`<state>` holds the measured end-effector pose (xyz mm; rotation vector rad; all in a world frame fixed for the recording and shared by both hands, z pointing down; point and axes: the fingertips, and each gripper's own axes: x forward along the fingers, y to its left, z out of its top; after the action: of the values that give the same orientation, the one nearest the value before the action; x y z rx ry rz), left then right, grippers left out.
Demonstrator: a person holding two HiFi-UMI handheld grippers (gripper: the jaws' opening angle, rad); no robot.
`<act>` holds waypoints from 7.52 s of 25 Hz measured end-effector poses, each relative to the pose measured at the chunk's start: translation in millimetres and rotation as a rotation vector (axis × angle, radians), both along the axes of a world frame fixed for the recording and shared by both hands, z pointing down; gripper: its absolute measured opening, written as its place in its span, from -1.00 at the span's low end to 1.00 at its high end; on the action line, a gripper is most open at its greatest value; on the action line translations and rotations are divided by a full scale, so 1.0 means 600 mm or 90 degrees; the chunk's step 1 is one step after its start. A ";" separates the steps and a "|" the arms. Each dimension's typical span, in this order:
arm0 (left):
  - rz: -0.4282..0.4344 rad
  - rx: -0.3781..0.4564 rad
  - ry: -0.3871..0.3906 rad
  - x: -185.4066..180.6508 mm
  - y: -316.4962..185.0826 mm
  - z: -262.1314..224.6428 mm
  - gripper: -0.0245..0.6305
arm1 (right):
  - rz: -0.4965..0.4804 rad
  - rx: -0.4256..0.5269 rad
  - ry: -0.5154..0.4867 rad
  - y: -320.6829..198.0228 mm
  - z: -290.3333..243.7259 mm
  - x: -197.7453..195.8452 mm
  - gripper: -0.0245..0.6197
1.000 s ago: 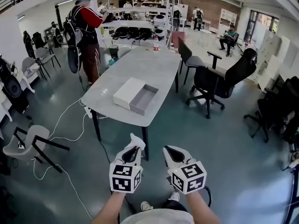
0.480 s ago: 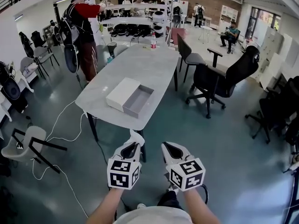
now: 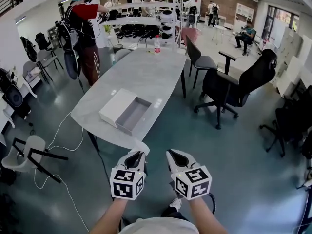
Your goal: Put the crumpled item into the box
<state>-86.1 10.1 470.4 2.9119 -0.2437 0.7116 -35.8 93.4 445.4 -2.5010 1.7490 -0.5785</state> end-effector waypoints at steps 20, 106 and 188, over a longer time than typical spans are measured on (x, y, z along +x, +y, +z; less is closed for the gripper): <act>-0.053 0.002 -0.023 0.181 0.023 0.015 -0.83 | -0.058 0.003 -0.017 0.024 0.013 0.190 -0.91; -0.127 -0.002 -0.414 0.371 -0.415 0.309 -0.83 | -0.605 -0.118 -0.054 -0.554 0.139 0.384 -0.91; -0.409 -0.035 0.069 0.209 -0.392 0.021 -0.86 | -0.543 -0.047 0.023 -0.479 0.031 0.260 -0.91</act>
<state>39.1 -225.2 482.9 2.5602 -1.0571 0.4364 120.4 -194.1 464.3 -1.6904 2.8162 -0.6125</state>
